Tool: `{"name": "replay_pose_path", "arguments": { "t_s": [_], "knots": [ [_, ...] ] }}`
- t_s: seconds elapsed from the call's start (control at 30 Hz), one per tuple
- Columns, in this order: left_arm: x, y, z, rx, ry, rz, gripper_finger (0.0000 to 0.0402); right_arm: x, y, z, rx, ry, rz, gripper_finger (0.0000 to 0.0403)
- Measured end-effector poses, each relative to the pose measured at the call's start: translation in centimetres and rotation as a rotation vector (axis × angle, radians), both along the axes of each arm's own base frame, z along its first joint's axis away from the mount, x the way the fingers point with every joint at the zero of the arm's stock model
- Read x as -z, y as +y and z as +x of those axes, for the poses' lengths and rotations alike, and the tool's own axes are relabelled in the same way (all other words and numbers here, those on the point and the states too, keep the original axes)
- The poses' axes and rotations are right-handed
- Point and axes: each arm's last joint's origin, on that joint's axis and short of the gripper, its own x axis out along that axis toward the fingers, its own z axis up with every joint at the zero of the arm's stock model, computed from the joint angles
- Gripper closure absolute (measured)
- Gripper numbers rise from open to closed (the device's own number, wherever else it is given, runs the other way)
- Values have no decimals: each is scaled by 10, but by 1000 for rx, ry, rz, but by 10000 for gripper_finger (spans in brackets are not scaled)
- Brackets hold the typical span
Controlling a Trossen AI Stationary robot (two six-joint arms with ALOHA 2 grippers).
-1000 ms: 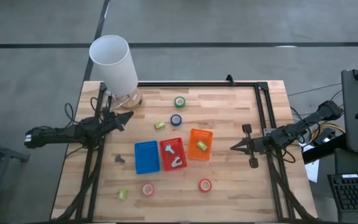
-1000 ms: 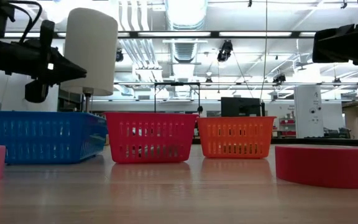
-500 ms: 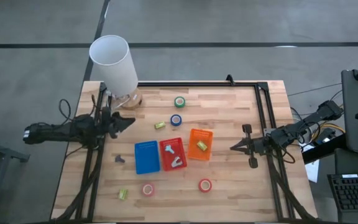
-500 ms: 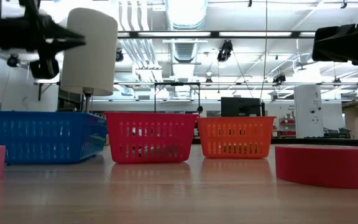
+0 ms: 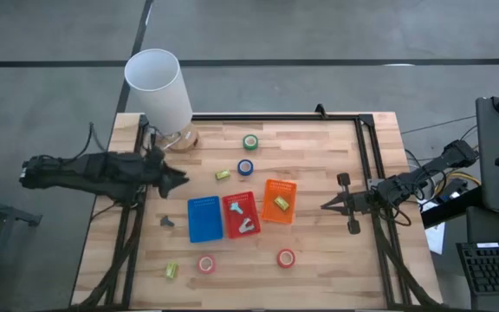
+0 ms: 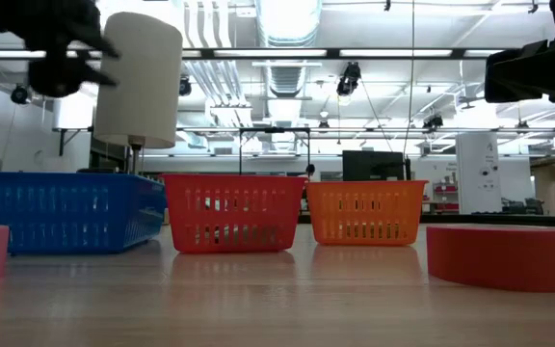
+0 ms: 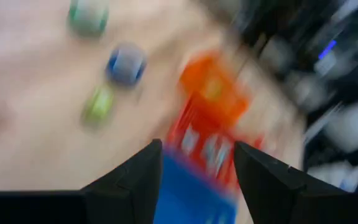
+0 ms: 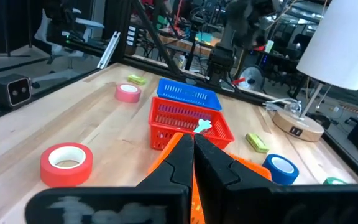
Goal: Pick and place Stapler, Stapler remover, tape
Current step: Put the black staple remover into the red bin
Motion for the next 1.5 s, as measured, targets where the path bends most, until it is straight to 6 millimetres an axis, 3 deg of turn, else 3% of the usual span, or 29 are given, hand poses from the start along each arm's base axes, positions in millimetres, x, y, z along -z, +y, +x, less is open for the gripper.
{"name": "replay_pose_path", "arguments": {
  "t_s": [0.27,0.47,0.77,1.03,1.5],
  "knots": [
    [18,-14,14,147,462,-338,200,2,0,0,5,14,46,394],
    [41,-20,28,212,677,-396,200,7,0,-1,16,66,115,394],
    [61,-21,38,282,845,-339,200,7,0,-1,18,72,123,394],
    [84,-22,31,300,964,-363,201,7,0,-1,17,73,122,394],
    [91,-21,33,305,936,-329,258,7,0,-1,18,73,124,394]
  ]
}}
